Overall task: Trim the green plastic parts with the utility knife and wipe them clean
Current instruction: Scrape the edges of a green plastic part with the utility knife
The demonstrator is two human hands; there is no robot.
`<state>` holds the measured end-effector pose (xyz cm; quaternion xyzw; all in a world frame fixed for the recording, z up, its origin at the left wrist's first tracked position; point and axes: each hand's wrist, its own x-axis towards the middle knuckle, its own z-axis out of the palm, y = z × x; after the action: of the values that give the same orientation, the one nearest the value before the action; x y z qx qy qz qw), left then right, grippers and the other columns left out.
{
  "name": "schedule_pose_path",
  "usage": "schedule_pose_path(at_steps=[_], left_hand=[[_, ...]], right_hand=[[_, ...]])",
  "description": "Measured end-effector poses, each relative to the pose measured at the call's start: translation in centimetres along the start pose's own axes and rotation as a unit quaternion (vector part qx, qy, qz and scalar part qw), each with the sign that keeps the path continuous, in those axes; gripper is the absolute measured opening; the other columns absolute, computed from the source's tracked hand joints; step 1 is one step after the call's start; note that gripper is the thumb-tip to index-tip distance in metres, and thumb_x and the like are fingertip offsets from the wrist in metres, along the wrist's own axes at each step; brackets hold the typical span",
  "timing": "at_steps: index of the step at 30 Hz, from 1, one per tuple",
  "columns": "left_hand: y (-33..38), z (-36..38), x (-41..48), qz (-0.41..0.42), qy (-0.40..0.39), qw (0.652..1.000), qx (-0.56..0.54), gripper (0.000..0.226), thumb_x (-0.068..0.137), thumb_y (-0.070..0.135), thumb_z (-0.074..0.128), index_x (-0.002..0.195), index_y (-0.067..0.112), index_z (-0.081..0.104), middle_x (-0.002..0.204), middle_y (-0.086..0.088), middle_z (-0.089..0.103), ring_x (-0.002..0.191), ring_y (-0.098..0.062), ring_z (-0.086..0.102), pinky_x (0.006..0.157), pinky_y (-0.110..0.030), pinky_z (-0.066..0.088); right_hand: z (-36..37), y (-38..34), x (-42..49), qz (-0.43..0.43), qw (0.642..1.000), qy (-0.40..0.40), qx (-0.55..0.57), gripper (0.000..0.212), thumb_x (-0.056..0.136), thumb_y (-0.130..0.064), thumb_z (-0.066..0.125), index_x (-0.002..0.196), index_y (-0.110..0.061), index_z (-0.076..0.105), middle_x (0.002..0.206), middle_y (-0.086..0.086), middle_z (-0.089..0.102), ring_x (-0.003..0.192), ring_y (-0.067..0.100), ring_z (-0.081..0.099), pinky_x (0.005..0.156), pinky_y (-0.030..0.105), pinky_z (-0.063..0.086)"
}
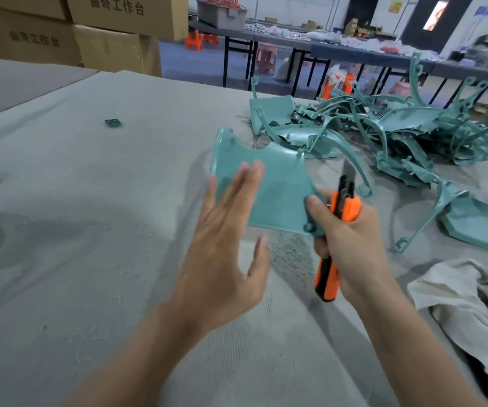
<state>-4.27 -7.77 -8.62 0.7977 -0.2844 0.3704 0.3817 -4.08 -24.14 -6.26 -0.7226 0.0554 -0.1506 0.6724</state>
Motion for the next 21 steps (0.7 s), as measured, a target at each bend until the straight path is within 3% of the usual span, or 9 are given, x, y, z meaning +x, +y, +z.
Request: schedule_pose_path(at_steps=[3,5,7,8,10,12,17,19,21], left_hand=[[-0.7,-0.8,0.3,-0.108,0.149,0.975,-0.127,0.064,0.083,0.024,0.055,0.142,0.005,0.036,0.141,-0.005,0.049,0.127,-0.022,0.05,0.107,-0.042,0.037],[-1.9,-1.3,0.9,-0.3,0.202,0.891,-0.273,0.043,0.083,0.041,0.058,0.118,0.016,0.055,0.099,0.0,0.065,0.077,-0.014,0.063,0.07,-0.035,0.051],[-2.7,-1.3,1.6,-0.428,0.075,0.811,-0.392,0.047,0.079,0.055,0.055,0.091,0.011,0.066,0.07,-0.011,0.061,0.043,-0.016,0.049,0.043,-0.027,0.04],[-2.8,-1.3,1.7,-0.435,0.007,0.793,-0.426,0.049,0.077,0.058,0.055,0.079,0.011,0.07,0.063,-0.012,0.06,0.038,-0.016,0.044,0.038,-0.023,0.034],[-2.3,-1.2,1.4,-0.402,-0.057,0.777,-0.48,0.038,0.073,0.051,0.065,0.065,0.015,0.073,0.052,-0.001,0.054,0.037,-0.01,0.04,0.035,-0.018,0.028],[-1.9,-1.2,1.1,-0.373,-0.104,0.777,-0.496,0.019,0.069,0.041,0.07,0.07,0.022,0.073,0.055,0.003,0.052,0.041,-0.008,0.039,0.037,-0.016,0.027],[-1.6,-1.6,0.8,-0.326,-0.245,0.81,-0.422,0.021,0.071,0.044,0.066,0.069,0.024,0.07,0.062,-0.005,0.066,0.04,-0.009,0.043,0.038,-0.016,0.031],[-1.1,-1.6,0.9,-0.349,-0.242,0.811,-0.402,0.024,0.061,0.047,0.066,0.057,0.024,0.068,0.052,0.0,0.059,0.039,-0.008,0.043,0.04,-0.015,0.032],[-1.3,-1.4,0.9,-0.423,-0.192,0.774,-0.43,0.023,0.044,0.043,0.067,0.049,0.021,0.065,0.05,0.001,0.052,0.041,-0.01,0.045,0.041,-0.016,0.033]], right_hand=[[-1.2,-0.2,0.8,-0.01,0.999,0.039,0.027,0.026,0.098,-0.012,0.061,0.082,-0.026,0.076,0.048,-0.014,0.04,0.041,0.004,0.028,0.04,0.019,0.026],[-1.6,-0.3,1.1,-0.014,0.998,0.028,0.05,0.018,0.097,-0.012,0.061,0.092,-0.023,0.074,0.05,-0.014,0.039,0.042,0.005,0.028,0.04,0.017,0.027],[-1.7,-0.2,1.2,-0.017,0.998,0.013,0.057,0.017,0.096,-0.012,0.063,0.093,-0.023,0.075,0.052,-0.011,0.038,0.043,0.006,0.028,0.04,0.018,0.028],[-1.7,-0.3,1.1,-0.019,0.998,0.008,0.055,0.015,0.095,-0.014,0.064,0.091,-0.024,0.075,0.054,-0.009,0.038,0.044,0.006,0.028,0.04,0.018,0.028],[-1.6,-0.3,1.0,-0.023,0.999,0.002,0.048,0.008,0.09,-0.019,0.069,0.09,-0.023,0.076,0.057,-0.003,0.04,0.045,0.008,0.03,0.041,0.019,0.029],[-1.4,-0.4,0.9,-0.026,0.998,-0.004,0.055,0.006,0.084,-0.025,0.072,0.087,-0.024,0.077,0.062,0.005,0.042,0.046,0.009,0.031,0.042,0.02,0.029],[-0.7,-0.3,0.6,-0.035,0.996,-0.008,0.081,0.01,0.084,-0.021,0.073,0.081,-0.028,0.08,0.056,-0.003,0.051,0.044,0.008,0.032,0.042,0.02,0.027],[-0.7,-0.4,0.6,-0.035,0.996,0.0,0.079,0.007,0.083,-0.024,0.073,0.085,-0.024,0.08,0.058,0.001,0.049,0.046,0.01,0.031,0.042,0.021,0.027],[-0.9,-0.5,0.7,-0.038,0.996,0.008,0.08,0.014,0.078,-0.03,0.074,0.087,-0.021,0.079,0.061,0.005,0.044,0.047,0.011,0.031,0.041,0.02,0.029]])
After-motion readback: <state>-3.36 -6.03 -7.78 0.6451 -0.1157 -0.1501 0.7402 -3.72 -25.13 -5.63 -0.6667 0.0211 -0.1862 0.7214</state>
